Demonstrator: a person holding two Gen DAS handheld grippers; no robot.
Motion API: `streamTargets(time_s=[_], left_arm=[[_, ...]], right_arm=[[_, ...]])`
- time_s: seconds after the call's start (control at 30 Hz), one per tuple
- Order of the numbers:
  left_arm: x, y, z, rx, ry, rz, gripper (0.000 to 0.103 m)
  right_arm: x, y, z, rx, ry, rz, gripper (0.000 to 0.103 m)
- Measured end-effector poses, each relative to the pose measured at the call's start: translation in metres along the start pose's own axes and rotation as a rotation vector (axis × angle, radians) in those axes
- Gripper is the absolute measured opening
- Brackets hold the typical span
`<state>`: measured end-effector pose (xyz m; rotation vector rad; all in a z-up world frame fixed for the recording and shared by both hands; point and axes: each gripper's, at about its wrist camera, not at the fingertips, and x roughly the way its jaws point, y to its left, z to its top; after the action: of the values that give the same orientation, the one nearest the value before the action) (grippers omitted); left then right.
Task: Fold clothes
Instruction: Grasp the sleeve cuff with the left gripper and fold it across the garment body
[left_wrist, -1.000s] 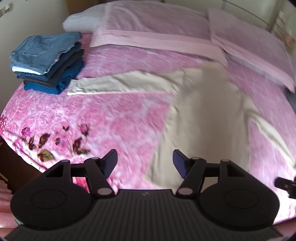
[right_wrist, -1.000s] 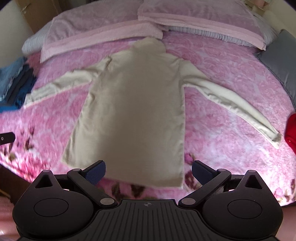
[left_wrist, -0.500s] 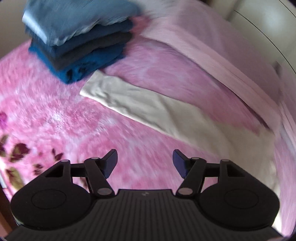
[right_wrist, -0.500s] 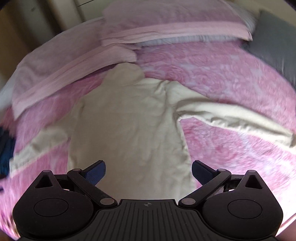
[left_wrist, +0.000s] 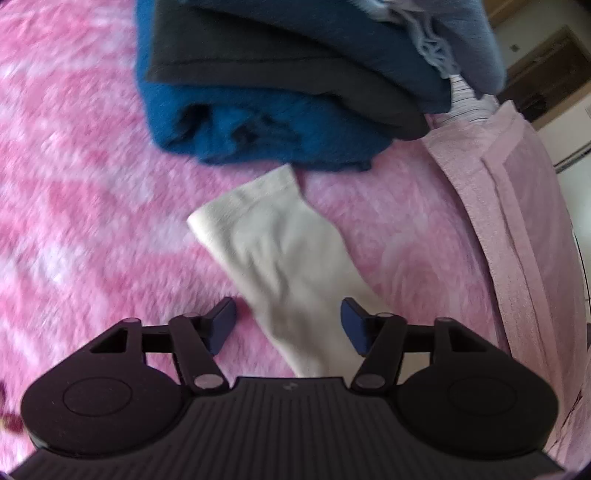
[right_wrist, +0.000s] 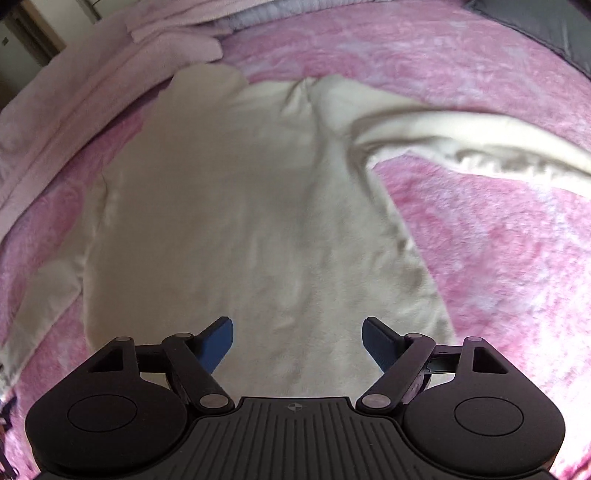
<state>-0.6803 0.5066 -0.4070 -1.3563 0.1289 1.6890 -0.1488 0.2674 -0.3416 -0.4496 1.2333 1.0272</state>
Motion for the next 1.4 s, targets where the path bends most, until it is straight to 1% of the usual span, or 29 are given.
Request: streamTargets(time_s=[0.07,0.1,0.13,0.17,0.2,0.23,0.33,0.37,0.43,0.53,0.6,0.63,0.67,0.7,0.73,0.77,0.83,0.9,0.93,1.0,1.1,1.17,1.23,1.3,1.37,1.4], left_arm=[[0.001,-0.001,-0.001,0.024,-0.027,0.0,0.011],[0.001,-0.002,0.0,0.037,-0.03,0.0,0.004],[0.0,-0.003,0.0,0.045,-0.034,-0.002,0.004],[-0.003,-0.007,0.0,0.051,-0.048,-0.007,0.004],[-0.008,-0.013,-0.001,0.069,-0.071,-0.019,0.004],[-0.016,-0.025,-0.005,0.106,-0.087,-0.052,0.003],[-0.05,-0.075,-0.027,0.253,-0.108,-0.209,0.003],[-0.062,-0.096,-0.038,0.311,-0.107,-0.273,0.003],[-0.088,-0.143,-0.073,0.425,-0.066,-0.434,0.003],[-0.126,-0.209,-0.143,0.553,0.027,-0.703,0.003],[-0.142,-0.244,-0.198,0.607,0.119,-0.858,0.004],[-0.142,-0.257,-0.226,0.612,0.19,-0.911,0.005],[-0.142,-0.269,-0.255,0.615,0.262,-0.963,0.01],[-0.139,-0.277,-0.281,0.635,0.322,-0.978,0.017],[-0.131,-0.279,-0.306,0.679,0.365,-0.944,0.032],[-0.123,-0.281,-0.33,0.722,0.408,-0.908,0.027],[-0.107,-0.281,-0.374,0.804,0.492,-0.835,0.025],[-0.094,-0.265,-0.386,0.85,0.543,-0.767,0.025],[-0.09,-0.256,-0.386,0.872,0.547,-0.733,0.025],[-0.085,-0.239,-0.376,0.926,0.51,-0.665,0.025],[-0.075,-0.223,-0.351,1.013,0.428,-0.558,0.025],[-0.064,-0.218,-0.33,1.064,0.372,-0.495,0.025],[-0.059,-0.214,-0.313,1.093,0.33,-0.454,0.025],[-0.057,-0.21,-0.299,1.108,0.295,-0.424,0.025],[-0.054,-0.208,-0.292,1.101,0.27,-0.4,0.025],[-0.052,-0.207,-0.287,1.096,0.262,-0.387,0.025]], right_arm=[[0.012,0.0,-0.002,-0.009,0.008,0.007,0.081],[0.018,0.0,-0.002,-0.008,0.017,0.013,0.078],[0.022,-0.001,-0.002,-0.007,0.026,0.022,0.067],[0.024,-0.003,-0.002,-0.007,0.031,0.031,0.062],[0.025,-0.006,-0.002,-0.01,0.033,0.036,0.057],[0.025,-0.008,-0.001,-0.012,0.03,0.04,0.057],[0.02,-0.023,0.002,0.001,0.018,0.041,0.056],[0.018,-0.029,0.004,0.007,0.014,0.039,0.056],[0.012,-0.04,0.007,0.015,0.0,0.031,0.056],[0.001,-0.057,0.015,0.036,-0.027,0.027,0.056],[-0.007,-0.068,0.023,0.069,-0.06,0.03,0.056],[-0.011,-0.073,0.028,0.086,-0.078,0.031,0.056],[-0.015,-0.078,0.032,0.104,-0.099,0.03,0.056],[-0.018,-0.082,0.037,0.12,-0.121,0.028,0.056],[-0.02,-0.086,0.04,0.137,-0.142,0.027,0.057],[-0.021,-0.092,0.044,0.156,-0.161,0.026,0.057],[-0.019,-0.103,0.051,0.193,-0.172,0.037,0.057],[-0.015,-0.115,0.058,0.227,-0.173,0.056,0.057],[-0.012,-0.119,0.061,0.239,-0.172,0.072,0.057],[-0.006,-0.124,0.064,0.247,-0.171,0.124,0.057],[0.008,-0.125,0.068,0.291,-0.175,0.255,0.057],[0.021,-0.126,0.069,0.374,-0.176,0.346,0.057],[0.035,-0.128,0.072,0.469,-0.175,0.413,0.057],[0.047,-0.128,0.075,0.534,-0.178,0.437,0.056],[0.056,-0.128,0.078,0.584,-0.187,0.456,0.056],[0.061,-0.129,0.081,0.609,-0.177,0.456,0.056]])
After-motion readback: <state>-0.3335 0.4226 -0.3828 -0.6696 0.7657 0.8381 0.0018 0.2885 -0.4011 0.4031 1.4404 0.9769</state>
